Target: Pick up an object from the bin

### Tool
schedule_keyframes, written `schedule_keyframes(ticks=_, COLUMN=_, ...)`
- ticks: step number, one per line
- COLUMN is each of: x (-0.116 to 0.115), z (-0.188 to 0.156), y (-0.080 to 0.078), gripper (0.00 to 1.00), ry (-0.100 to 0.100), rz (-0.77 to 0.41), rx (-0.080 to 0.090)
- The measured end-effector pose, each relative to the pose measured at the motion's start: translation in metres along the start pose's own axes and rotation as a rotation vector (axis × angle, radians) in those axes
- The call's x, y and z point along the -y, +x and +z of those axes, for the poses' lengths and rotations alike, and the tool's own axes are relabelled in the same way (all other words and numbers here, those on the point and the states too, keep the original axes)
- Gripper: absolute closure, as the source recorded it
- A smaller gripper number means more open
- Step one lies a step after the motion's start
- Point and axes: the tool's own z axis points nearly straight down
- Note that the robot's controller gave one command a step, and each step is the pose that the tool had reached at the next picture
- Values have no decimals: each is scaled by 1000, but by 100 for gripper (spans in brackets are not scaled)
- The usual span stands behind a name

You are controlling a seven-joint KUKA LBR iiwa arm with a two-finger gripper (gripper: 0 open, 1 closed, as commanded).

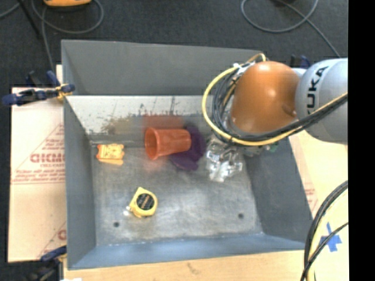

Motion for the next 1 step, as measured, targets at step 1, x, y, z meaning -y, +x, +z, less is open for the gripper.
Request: schedule_keyframes(ticks=1, x=-9, z=-32, y=-54, gripper=100, ry=0, rz=167, rx=9)
